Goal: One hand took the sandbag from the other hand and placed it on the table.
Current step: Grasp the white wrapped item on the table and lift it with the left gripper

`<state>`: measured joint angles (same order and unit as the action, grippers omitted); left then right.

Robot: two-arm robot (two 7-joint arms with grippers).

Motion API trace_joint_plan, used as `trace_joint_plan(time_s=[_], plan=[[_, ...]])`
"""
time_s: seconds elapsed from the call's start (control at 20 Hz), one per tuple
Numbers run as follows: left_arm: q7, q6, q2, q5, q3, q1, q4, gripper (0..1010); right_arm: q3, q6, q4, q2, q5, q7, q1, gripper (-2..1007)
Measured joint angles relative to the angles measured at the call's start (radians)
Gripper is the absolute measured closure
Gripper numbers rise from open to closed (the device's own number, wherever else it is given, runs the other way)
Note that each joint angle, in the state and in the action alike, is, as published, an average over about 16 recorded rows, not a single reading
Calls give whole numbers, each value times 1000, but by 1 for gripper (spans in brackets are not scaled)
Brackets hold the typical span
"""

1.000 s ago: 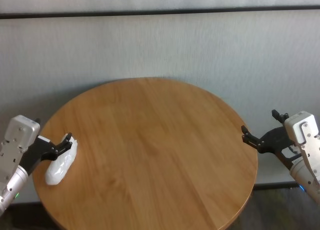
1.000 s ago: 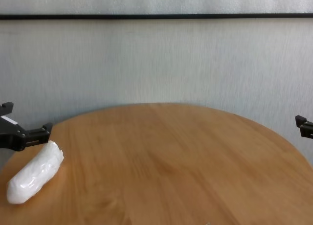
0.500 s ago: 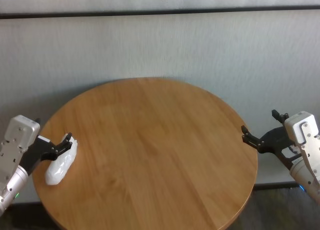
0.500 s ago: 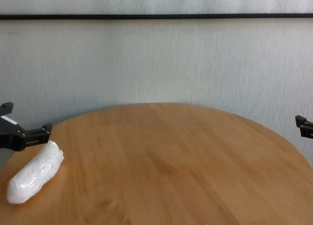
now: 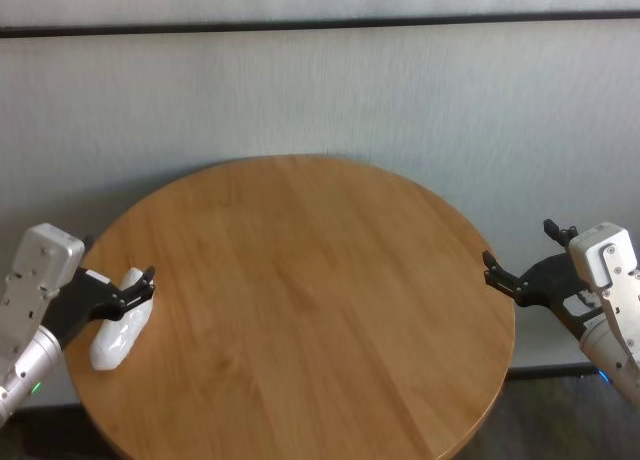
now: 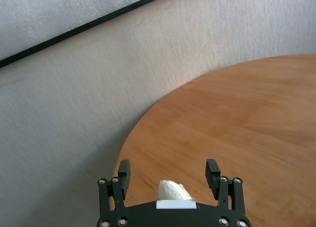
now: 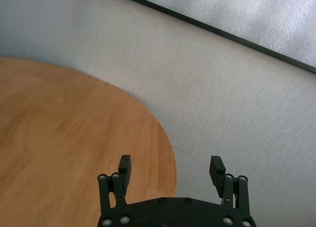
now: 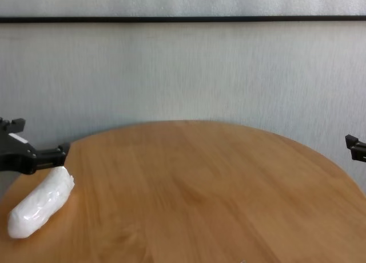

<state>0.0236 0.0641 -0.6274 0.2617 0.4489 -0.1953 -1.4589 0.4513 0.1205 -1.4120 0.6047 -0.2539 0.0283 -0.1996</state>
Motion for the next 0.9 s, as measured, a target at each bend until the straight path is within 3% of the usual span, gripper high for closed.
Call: trace_joint_plan(time_s=[0.25,0.55,0.9], plan=[[58,-74,-24,27,-10,9,-49,11,0,0,0,0,0,0,0,3],[119,-244,-39,116,-44,22,-106,11,0,0,0,0,0,0,0,3],[148,-434,-32,220,-89,34,-152,11,0,0,0,0,0,0,0,3]])
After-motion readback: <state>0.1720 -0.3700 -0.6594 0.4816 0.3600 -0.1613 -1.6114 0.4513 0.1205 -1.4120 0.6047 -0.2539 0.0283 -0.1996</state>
